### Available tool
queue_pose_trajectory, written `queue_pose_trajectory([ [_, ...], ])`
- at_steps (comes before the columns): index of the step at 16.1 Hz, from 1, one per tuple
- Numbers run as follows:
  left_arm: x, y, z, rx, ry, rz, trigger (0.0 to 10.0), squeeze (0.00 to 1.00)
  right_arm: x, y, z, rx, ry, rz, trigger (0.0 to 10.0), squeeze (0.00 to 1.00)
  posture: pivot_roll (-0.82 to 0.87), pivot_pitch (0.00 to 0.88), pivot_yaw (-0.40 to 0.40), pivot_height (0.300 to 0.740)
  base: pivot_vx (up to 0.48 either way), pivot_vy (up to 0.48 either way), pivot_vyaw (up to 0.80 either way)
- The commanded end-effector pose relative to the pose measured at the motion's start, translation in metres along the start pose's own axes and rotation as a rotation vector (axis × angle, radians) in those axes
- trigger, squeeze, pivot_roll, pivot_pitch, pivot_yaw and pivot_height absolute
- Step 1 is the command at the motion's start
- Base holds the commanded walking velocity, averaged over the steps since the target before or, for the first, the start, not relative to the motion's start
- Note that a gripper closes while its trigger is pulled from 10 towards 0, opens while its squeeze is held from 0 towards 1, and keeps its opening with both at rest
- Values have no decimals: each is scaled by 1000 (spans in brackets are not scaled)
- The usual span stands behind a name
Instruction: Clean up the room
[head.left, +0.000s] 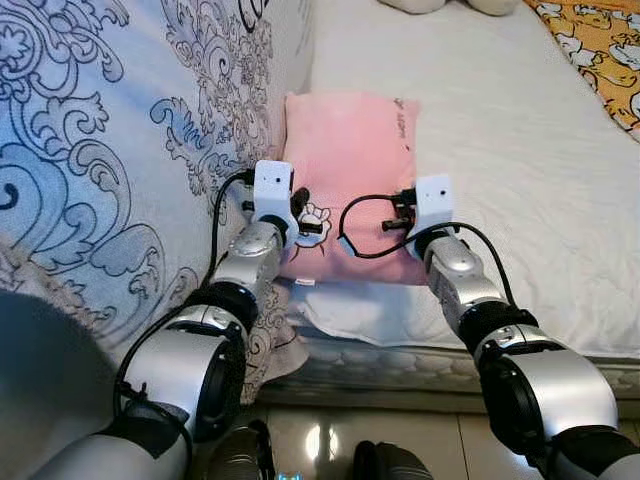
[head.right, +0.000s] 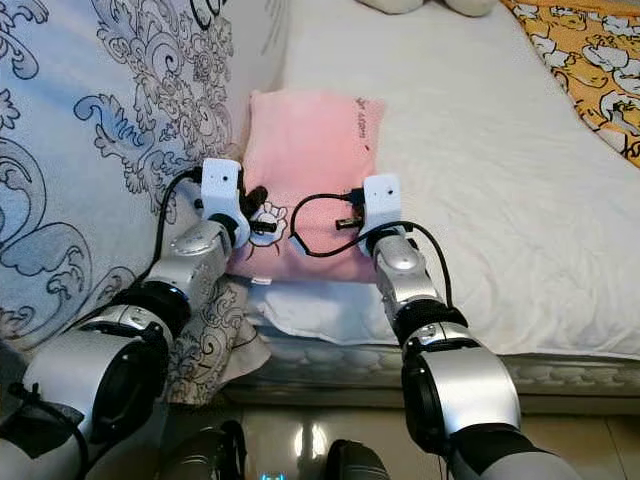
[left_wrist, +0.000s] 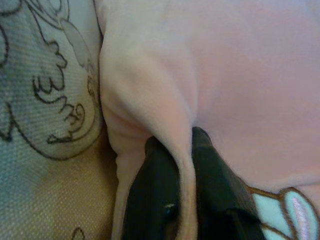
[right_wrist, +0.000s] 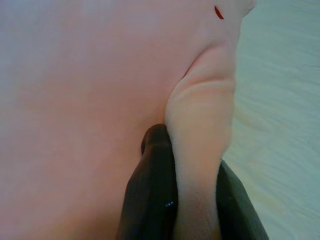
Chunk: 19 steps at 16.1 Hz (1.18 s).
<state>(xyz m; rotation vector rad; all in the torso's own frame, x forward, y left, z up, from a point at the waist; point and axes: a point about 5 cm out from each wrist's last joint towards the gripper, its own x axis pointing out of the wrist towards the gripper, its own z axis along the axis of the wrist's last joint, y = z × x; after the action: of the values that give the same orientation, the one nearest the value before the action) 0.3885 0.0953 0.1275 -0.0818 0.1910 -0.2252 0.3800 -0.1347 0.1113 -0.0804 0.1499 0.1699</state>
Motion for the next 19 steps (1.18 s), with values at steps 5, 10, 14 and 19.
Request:
queue_pose_trajectory([
  [5,-5,18,-12,-40,45,93,10000,1000,-6,-20,-13,14,61,-80,10000,1000,-13,203,-51,740,0,0,0],
  [10,-2,14,7,137,-47,72,10000,1000,-7,-21,-12,39,35,-84,10000,1000,-12,202,-55,740,0,0,0],
  [14,-1,16,20,205,-109,67,10000,1000,-7,-15,-12,53,6,-72,10000,1000,-14,193,-54,740,0,0,0],
  [19,-3,19,37,255,-218,93,10000,1000,-5,-15,-1,85,-56,-64,10000,1000,-7,162,-57,740,0,0,0],
])
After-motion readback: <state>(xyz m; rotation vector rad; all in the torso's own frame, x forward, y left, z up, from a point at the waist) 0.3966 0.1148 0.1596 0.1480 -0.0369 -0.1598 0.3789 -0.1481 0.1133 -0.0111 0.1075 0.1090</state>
